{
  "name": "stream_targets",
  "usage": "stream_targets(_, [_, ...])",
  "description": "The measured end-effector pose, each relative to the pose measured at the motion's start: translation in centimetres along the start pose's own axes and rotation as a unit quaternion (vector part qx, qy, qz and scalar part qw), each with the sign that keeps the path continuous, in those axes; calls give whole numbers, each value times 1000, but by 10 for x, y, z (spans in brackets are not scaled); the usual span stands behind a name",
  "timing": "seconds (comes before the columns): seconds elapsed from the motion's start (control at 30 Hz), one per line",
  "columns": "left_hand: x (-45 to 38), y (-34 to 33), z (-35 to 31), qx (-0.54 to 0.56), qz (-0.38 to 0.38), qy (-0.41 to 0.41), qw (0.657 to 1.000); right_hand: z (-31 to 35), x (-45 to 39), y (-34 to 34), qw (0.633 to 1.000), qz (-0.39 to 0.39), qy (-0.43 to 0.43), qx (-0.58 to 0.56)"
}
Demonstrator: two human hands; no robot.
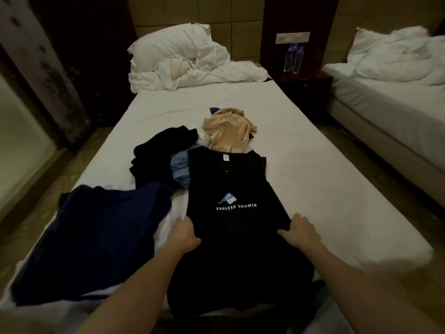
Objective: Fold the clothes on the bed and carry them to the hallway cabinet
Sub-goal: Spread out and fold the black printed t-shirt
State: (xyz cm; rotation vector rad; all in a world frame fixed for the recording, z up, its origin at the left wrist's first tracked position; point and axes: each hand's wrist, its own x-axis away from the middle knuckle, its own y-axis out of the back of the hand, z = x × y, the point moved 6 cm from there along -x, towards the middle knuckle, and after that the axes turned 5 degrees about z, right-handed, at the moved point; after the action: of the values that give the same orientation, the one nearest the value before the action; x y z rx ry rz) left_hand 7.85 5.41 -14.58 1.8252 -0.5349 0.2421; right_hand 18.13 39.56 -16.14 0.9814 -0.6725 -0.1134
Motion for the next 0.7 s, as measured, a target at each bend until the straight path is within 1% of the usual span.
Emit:
stream_targets(0.07, [26, -12, 6, 14, -32, 35, 999, -18, 22, -9, 998, -33, -48, -22])
stream_targets(0.13, [50, -26, 11, 29, -47, 69, 996, -31, 42, -19, 997, -36, -54, -31])
stream_targets(0.2, [75, -41, 12, 5, -42, 78, 996, -37, 60, -31, 999, -14, -31, -38])
stream_targets(0.3, [101, -57, 14, -31, -43, 77, 996, -40, 80, -39, 996, -31, 20, -79])
stream_targets(0.37, [111, -61, 15, -8, -35, 72, 997, -38, 91, -43, 988, -39, 80, -124])
stream_targets(0.43, [115, -61, 12, 30, -34, 49, 998, -36, 102, -50, 984, -40, 126, -123])
stream_targets(0.47, [116, -60, 9, 42, -38, 35, 998, -35, 108, -52, 982, -48, 136, -123])
stream_targets(0.53, [115, -60, -2, 58, -41, 7, 997, -32, 117, -49, 978, -92, 143, -120])
stream_targets(0.6, [113, -68, -17, 102, 3, -12, 995, -24, 125, -51, 975, -114, 158, -104])
stream_targets(0.67, [110, -80, -32, 182, 76, -11, 980, -12, 130, -59, 972, -86, 201, -89])
stream_targets(0.7, [110, -83, -38, 204, 97, -7, 974, -7, 133, -66, 970, -64, 225, -66])
